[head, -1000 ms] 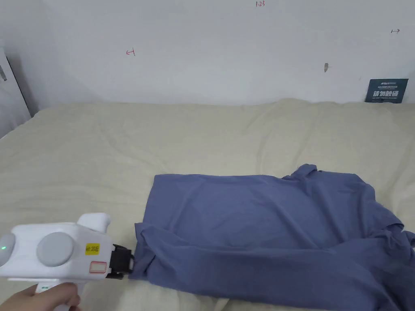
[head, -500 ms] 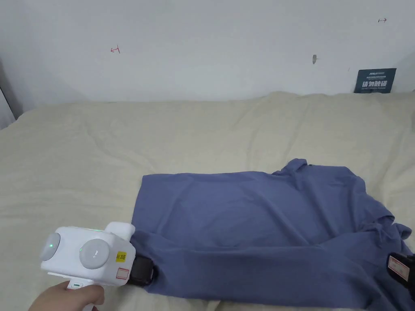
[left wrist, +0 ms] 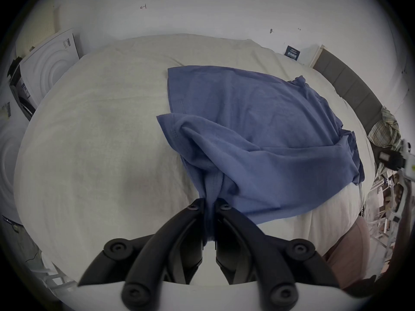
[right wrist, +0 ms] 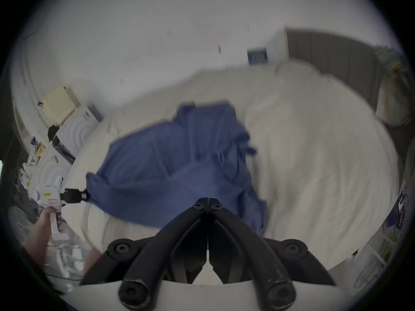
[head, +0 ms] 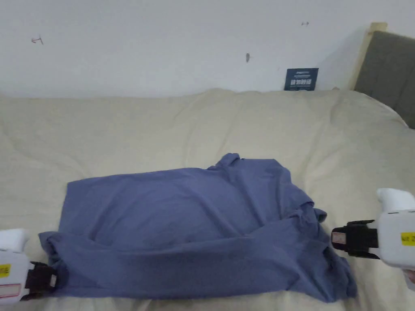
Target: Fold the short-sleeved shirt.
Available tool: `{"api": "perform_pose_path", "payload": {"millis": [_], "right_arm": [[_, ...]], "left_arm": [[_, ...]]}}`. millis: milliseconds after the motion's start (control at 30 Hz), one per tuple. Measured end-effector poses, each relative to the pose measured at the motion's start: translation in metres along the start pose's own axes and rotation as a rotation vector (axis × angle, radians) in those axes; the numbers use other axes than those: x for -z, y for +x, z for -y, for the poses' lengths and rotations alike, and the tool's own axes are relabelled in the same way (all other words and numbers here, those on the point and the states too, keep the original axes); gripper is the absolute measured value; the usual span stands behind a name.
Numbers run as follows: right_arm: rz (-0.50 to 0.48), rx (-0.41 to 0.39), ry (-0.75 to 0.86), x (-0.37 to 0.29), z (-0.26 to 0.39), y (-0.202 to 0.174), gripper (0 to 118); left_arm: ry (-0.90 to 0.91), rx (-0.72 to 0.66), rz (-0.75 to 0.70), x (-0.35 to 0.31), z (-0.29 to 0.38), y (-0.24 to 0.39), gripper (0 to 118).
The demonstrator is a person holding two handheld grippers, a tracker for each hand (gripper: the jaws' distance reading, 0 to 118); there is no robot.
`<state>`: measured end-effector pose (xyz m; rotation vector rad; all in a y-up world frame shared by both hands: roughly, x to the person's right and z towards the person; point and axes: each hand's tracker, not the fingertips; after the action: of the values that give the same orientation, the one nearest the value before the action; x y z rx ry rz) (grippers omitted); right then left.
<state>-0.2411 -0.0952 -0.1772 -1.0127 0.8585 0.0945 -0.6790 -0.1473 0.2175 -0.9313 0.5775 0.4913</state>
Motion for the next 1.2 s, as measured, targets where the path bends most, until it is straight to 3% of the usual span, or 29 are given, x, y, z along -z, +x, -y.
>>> {"api": "perform_pose_path", "payload": {"millis": [67, 100, 133, 167, 200, 400, 467, 500, 567, 667, 767, 800, 833, 1000, 1133, 1200], "right_arm": [[-0.05, 0.049, -0.114, 0.024, -0.001, 0.014, 0], [-0.03, 0.08, -0.116, 0.032, 0.002, 0.018, 17], [-0.01, 0.088, -0.119, 0.04, 0.003, 0.021, 53], [0.021, 0.092, -0.133, 0.047, 0.003, 0.024, 97], [0.065, 0.108, -0.154, 0.056, 0.003, 0.027, 113], [0.158, 0.141, -0.192, 0.084, 0.008, 0.048, 113], [0.138, 0.162, -0.212, 0.09, 0.01, 0.049, 108], [0.131, 0.155, -0.211, 0.092, 0.013, 0.045, 103], [0.216, 0.054, -0.204, 0.092, 0.016, 0.035, 92], [0.272, -0.083, -0.16, 0.087, 0.02, 0.02, 65], [0.32, -0.192, -0.123, 0.074, 0.022, 0.01, 50], [0.304, -0.203, -0.094, 0.068, 0.023, 0.008, 12], [0.25, -0.18, -0.082, 0.062, 0.021, 0.008, 6], [0.231, -0.16, -0.064, 0.044, 0.011, 0.003, 6], [0.049, -0.044, -0.051, 0.029, 0.005, 0.015, 5], [0.032, -0.005, -0.056, 0.017, 0.008, 0.019, 5]], "left_arm": [[-0.004, -0.015, 0.009, 0.0, 0.001, 0.003, 8], [-0.005, -0.018, 0.011, 0.0, 0.002, 0.002, 8], [-0.006, -0.016, 0.009, 0.001, 0.003, 0.002, 8], [-0.007, -0.009, 0.004, 0.003, 0.001, 0.007, 8], [-0.01, -0.003, 0.0, 0.004, 0.002, 0.008, 8], [-0.033, 0.031, -0.024, 0.009, 0.003, 0.01, 8], [-0.039, 0.026, -0.026, 0.012, 0.002, 0.012, 8], [-0.043, 0.023, -0.028, 0.013, 0.003, 0.011, 8], [-0.05, 0.019, -0.03, 0.017, 0.002, 0.01, 8], [-0.054, 0.01, -0.043, 0.018, 0.004, 0.009, 8], [-0.047, 0.01, -0.055, 0.018, 0.004, 0.011, 8], [-0.043, 0.013, -0.058, 0.016, 0.005, 0.012, 8], [-0.041, 0.013, -0.056, 0.016, 0.004, 0.014, 8], [-0.014, 0.013, -0.06, 0.006, 0.002, 0.015, 8], [-0.011, 0.003, -0.037, -0.007, 0.004, 0.015, 8], [-0.001, 0.001, -0.019, -0.017, 0.009, 0.015, 8]]}}
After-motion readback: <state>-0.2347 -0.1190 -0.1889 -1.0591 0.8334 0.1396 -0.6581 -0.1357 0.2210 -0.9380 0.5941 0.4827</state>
